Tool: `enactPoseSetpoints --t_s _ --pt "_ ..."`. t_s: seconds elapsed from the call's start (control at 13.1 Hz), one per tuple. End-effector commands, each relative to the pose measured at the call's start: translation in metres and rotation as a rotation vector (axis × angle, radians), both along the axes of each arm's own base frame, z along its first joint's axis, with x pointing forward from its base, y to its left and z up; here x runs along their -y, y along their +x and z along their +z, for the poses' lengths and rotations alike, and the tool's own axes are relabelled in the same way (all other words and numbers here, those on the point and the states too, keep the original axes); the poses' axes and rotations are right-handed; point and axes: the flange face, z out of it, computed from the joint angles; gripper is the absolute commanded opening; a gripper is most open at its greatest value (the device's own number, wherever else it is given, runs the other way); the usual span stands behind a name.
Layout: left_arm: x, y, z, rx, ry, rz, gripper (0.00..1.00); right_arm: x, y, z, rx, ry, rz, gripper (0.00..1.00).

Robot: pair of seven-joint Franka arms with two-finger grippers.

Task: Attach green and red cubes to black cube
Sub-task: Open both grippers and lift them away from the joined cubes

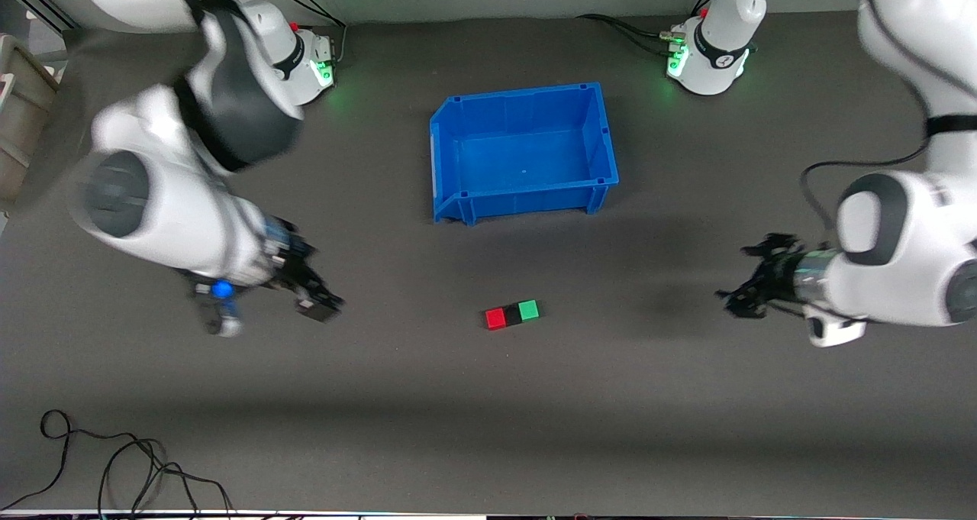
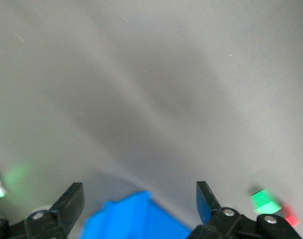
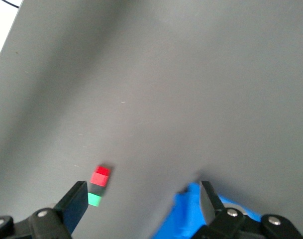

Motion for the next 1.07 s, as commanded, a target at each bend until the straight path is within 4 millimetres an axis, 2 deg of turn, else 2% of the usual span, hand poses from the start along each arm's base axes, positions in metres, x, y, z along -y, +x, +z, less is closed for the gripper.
enactPoseSetpoints --t_s 0.0,0.08,0.15,0.31,0.38,0.54,0.69,0.76,0.99 --pt "-0.038 -0.034 0.057 0.044 -0.010 -0.239 1.00 0.070 -0.023 0.028 -0.048 0.051 0.214 0.99" --pt "-0.050 -0.041 0.073 0.059 -0.027 -0.276 1.00 0.099 -0.029 0.039 -0.044 0.063 0.295 0.99" --pt "-0.053 -0.047 0.087 0.072 -0.039 -0.305 1.00 0.131 -0.037 0.055 -0.021 0.077 0.390 0.99" --pt "-0.050 -0.060 0.111 0.072 -0.049 -0.352 1.00 0.179 -0.053 0.069 0.008 0.088 0.554 0.99" --pt "-0.046 -0.064 0.122 0.091 -0.039 -0.405 1.00 0.194 -0.060 0.071 0.010 0.059 0.645 0.98" --pt "-0.032 -0.073 0.149 0.151 -0.034 -0.535 1.00 0.208 -0.060 0.060 -0.003 -0.035 0.819 0.98" --pt "-0.023 -0.083 0.177 0.219 -0.027 -0.738 1.00 0.216 -0.068 0.054 0.062 -0.052 0.837 0.98" --pt "-0.023 -0.086 0.183 0.232 -0.031 -0.793 1.00 0.219 -0.078 0.050 0.107 -0.060 0.862 0.98" --pt "-0.023 -0.102 0.208 0.294 -0.005 -0.832 1.00 0.220 -0.087 0.042 0.140 -0.062 0.865 0.98"
